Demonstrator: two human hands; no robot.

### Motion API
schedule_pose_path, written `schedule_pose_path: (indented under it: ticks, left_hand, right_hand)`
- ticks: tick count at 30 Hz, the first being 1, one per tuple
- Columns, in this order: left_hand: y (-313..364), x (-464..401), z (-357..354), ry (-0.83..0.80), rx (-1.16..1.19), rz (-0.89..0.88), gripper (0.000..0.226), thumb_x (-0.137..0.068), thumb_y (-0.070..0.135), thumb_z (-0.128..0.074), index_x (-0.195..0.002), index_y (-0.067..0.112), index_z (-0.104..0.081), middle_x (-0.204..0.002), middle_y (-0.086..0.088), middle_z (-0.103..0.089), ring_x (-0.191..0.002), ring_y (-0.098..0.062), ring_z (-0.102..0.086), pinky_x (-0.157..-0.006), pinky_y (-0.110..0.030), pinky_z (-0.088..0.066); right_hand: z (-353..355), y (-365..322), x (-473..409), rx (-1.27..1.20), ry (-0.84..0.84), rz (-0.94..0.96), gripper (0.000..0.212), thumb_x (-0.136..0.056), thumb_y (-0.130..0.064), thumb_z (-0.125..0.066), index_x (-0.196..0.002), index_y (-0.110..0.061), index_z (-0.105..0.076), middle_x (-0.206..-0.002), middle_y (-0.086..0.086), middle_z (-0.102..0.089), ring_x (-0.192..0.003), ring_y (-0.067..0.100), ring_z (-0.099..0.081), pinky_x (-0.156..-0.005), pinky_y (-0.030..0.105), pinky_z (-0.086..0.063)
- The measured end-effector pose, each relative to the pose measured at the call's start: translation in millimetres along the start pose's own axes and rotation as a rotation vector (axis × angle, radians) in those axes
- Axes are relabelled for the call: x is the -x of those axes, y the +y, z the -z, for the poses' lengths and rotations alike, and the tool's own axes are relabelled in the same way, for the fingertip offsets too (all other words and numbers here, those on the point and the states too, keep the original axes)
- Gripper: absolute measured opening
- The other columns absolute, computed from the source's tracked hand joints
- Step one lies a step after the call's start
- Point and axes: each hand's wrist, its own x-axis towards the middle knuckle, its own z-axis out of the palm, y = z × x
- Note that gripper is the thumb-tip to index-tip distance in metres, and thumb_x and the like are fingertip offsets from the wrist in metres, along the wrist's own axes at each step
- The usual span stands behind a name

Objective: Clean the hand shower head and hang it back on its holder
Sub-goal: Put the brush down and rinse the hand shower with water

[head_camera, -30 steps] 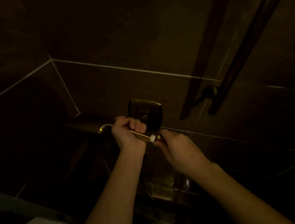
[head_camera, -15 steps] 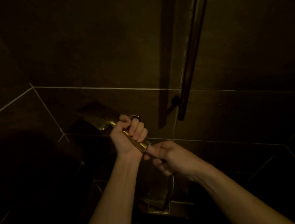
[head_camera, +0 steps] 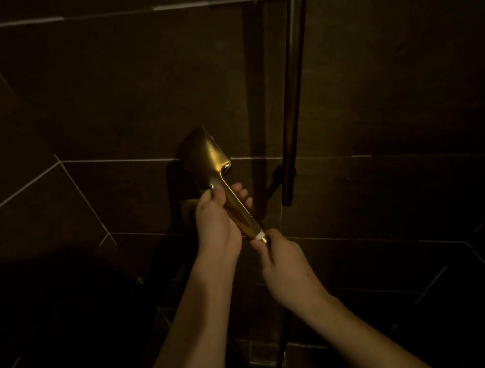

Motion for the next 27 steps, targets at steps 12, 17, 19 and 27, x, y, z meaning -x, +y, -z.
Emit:
schedule_pose_path:
  ticks: [12, 17, 19, 27]
  left_hand:
    - [2.8, 6.4, -3.9, -0.017, 0.008, -0.097, 0.030, -0.103, 0.037, -0.056, -0.126, 0.019, -0.048, -0.087, 0.000, -0.056, -0.063, -0.010, -0.056, -0.048, -0.025, -0.048]
    - [6.1, 9.2, -2.8, -0.030, 0.074, 0.053, 0.039, -0.106, 0.043, -0.046, -0.117, 0.011, -0.065, -0.108, -0.008, -0.061, -0.094, -0.021, -0.063, -0.073, -0.039, -0.055]
    - [4.1, 11.4, -4.0, 0.014, 0.020, 0.013, 0.036, -0.104, 0.047, -0.050, -0.117, 0.017, -0.063, -0.092, -0.003, -0.059, -0.078, -0.015, -0.059, -0.066, -0.033, -0.050]
    - [8.5, 13.3, -3.8, 0.027, -0.025, -0.093, 0.032, -0.105, 0.036, -0.053, -0.134, 0.022, -0.051, -0.113, -0.006, -0.061, -0.094, -0.019, -0.067, -0.071, -0.037, -0.061]
  right_hand:
    - [16.2, -6.9, 0.4, -0.375, -0.297, -0.123, 0.025, -0.100, -0.041, -0.046, -0.101, -0.022, -0.063, -0.065, -0.006, -0.048, -0.054, 0.011, -0.043, -0.050, 0.027, -0.033]
    - [16.7, -8.6, 0.1, -0.296, -0.198, -0.106, 0.020, -0.101, -0.040, -0.045, -0.102, -0.029, -0.062, -0.065, -0.007, -0.051, -0.051, 0.006, -0.046, -0.047, 0.022, -0.036]
    - [15.6, -9.8, 0.5, -0.250, -0.212, -0.077, 0.022, -0.101, -0.040, -0.045, -0.104, -0.028, -0.062, -0.068, -0.008, -0.055, -0.055, 0.004, -0.050, -0.051, 0.022, -0.038]
    - [13.5, -15.6, -0.5, -0.282, -0.221, -0.062, 0.023, -0.100, -0.041, -0.046, -0.102, -0.028, -0.063, -0.070, -0.004, -0.055, -0.056, 0.010, -0.048, -0.051, 0.026, -0.037]
